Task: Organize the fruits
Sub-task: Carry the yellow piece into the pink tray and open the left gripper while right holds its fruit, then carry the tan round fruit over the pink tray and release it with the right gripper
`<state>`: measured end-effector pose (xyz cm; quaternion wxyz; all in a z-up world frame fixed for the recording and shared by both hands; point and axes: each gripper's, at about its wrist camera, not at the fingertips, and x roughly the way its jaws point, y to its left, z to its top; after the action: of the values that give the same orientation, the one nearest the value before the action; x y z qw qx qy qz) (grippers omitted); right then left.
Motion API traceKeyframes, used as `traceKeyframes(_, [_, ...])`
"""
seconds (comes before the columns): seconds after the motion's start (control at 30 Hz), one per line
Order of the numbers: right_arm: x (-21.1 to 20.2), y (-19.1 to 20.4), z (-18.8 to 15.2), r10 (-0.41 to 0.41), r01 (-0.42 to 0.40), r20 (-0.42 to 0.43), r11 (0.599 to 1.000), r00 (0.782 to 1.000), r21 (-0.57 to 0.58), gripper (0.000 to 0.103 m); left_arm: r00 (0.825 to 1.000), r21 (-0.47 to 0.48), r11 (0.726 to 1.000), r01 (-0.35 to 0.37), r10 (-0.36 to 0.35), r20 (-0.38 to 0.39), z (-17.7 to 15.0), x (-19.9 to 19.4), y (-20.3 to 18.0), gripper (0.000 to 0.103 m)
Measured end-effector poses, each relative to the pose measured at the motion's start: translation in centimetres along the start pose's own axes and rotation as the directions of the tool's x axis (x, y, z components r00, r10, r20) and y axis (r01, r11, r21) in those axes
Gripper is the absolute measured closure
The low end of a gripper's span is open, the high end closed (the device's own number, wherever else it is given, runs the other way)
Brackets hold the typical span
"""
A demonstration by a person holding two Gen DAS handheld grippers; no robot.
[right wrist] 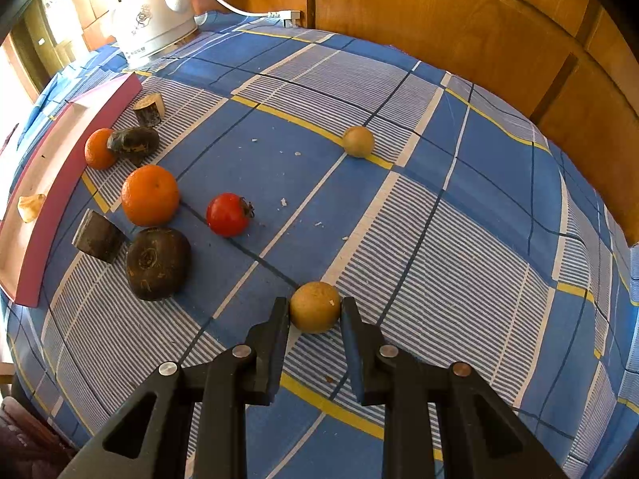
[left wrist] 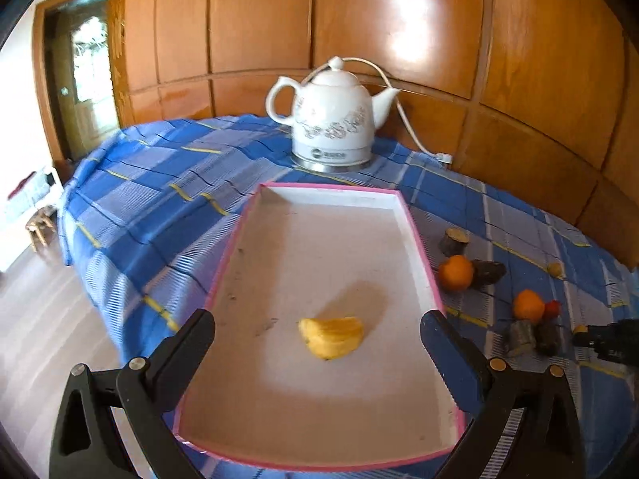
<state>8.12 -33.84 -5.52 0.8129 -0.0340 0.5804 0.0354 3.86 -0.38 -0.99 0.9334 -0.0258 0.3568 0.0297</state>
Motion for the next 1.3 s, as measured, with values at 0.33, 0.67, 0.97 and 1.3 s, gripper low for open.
traceKeyframes(0.33, [-4.6, 2.5, -0.3, 0.002, -0.004, 0.11, 1.0, 0.994, 0.016, 0.077, 0.996, -0.031, 0.997, -0.072, 0.073, 0.041, -0.4, -0.8, 1.4, 0.0])
traceKeyframes(0.67, [-7.3, 12.3, 0.4, 0.207, -0.183, 0.177, 0.972, 0.962, -0.146, 0.077, 0.997, -0.074, 0.996, -0.056, 0.059, 0.04, -0.6, -1.1, 2.6, 0.0])
traceKeyframes(0.97, [-5.7, 20.8, 2.7, 0.33, -0.287, 0.138, 0.923, 0.934, -0.258, 0.077, 0.997, -0.097, 0.994, -0.05, 0.055, 0.058, -0.8, -2.0, 3.9, 0.0])
traceKeyframes(1.3, [-2.7, 23.9, 5.4, 0.36, -0.331, 0.124, 0.921, 0.925, -0.207, 0.071, 0.996, -0.111, 0.992, -0.055, 0.062, 0.06, -0.8, -2.5, 5.1, 0.0])
